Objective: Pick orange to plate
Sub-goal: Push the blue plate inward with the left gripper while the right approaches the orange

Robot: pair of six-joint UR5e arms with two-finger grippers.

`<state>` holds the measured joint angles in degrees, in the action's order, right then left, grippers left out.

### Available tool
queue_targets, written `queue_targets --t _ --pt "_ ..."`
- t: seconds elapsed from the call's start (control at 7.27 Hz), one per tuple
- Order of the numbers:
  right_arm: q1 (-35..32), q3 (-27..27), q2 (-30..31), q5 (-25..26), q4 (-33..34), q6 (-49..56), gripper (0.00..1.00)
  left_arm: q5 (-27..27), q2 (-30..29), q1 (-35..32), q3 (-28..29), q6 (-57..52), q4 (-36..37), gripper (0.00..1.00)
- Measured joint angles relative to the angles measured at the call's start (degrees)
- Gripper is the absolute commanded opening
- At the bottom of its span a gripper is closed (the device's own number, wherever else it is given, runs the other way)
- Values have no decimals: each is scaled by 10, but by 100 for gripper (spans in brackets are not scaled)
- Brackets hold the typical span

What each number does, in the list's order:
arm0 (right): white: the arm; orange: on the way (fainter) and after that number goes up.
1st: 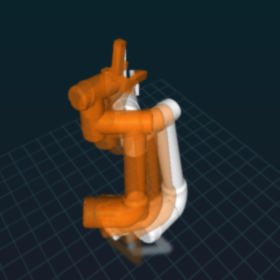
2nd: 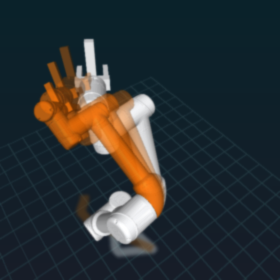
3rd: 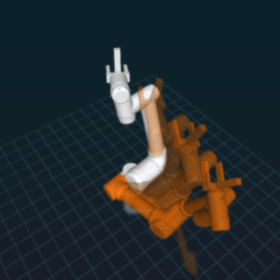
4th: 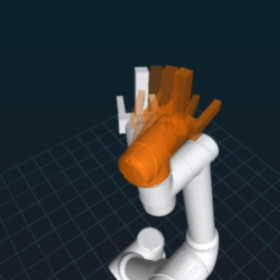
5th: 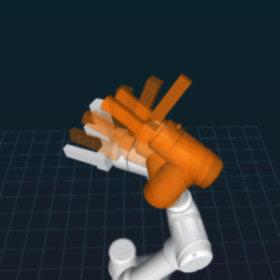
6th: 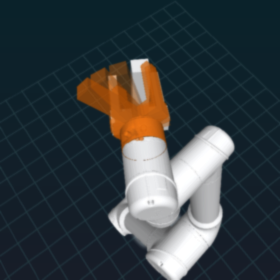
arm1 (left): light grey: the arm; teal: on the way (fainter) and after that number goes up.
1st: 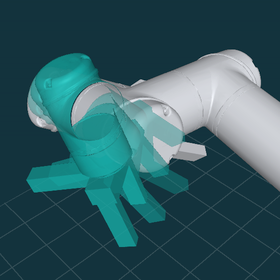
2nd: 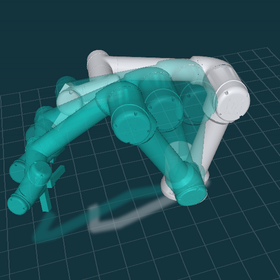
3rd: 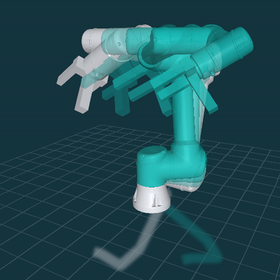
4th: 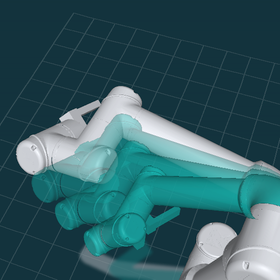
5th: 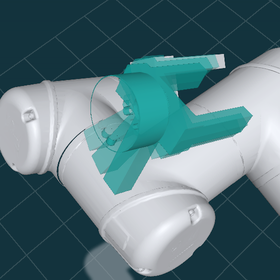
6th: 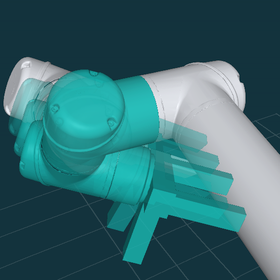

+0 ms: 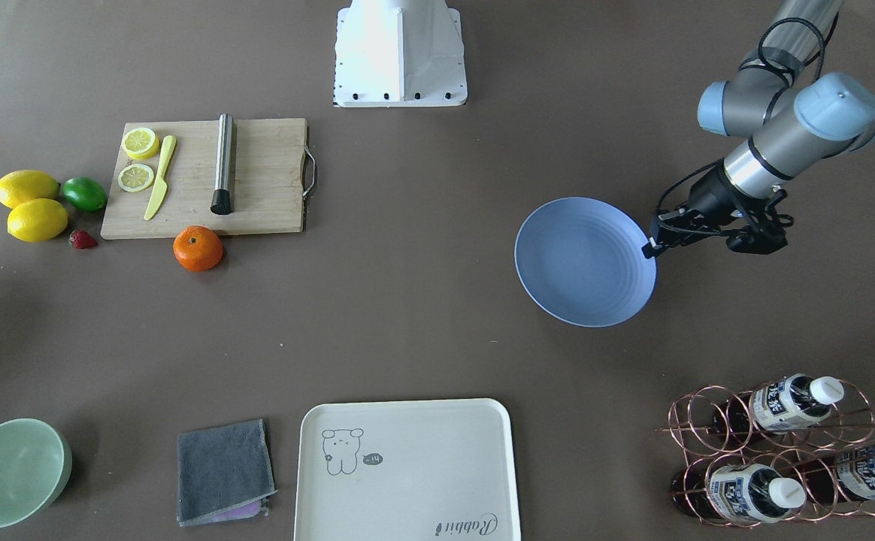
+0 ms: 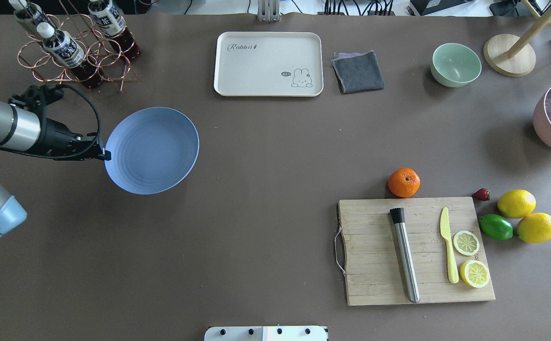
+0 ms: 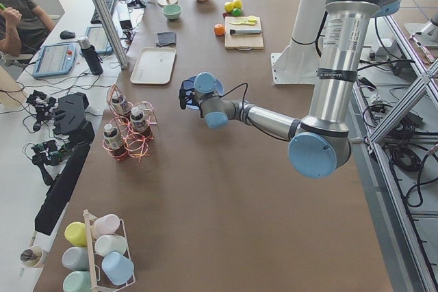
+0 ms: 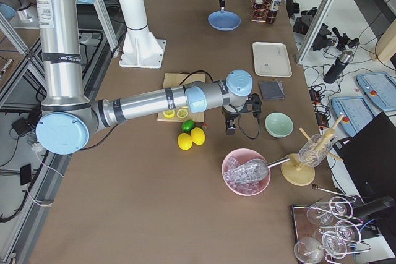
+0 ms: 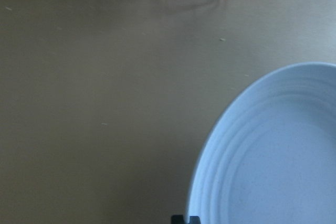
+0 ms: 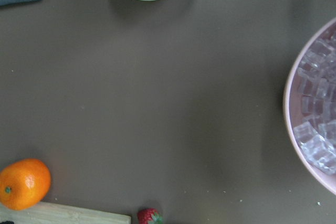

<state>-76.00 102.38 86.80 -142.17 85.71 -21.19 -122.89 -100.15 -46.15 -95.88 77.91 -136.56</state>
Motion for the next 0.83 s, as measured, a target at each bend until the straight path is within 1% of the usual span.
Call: queue_targets --t 0.14,0.28,0.41,0.55,0.69,0.83 --pt "48 0 -16 32 -43 -93 98 56 -23 51 -38 38 52 0" --pt "104 -2 -30 70 -89 -186 97 118 -47 110 -63 77 96 0" --pt "153 -2 -40 99 -128 -263 97 178 -75 166 -76 114 132 0" --pt "197 -1 -46 126 -154 -316 97 229 -100 215 -81 142 163 0" --pt "235 -2 -52 156 -166 -341 97 275 -116 258 -82 160 181 0" --pt "262 -8 -61 175 -171 -350 97 304 -121 288 -82 168 189 0"
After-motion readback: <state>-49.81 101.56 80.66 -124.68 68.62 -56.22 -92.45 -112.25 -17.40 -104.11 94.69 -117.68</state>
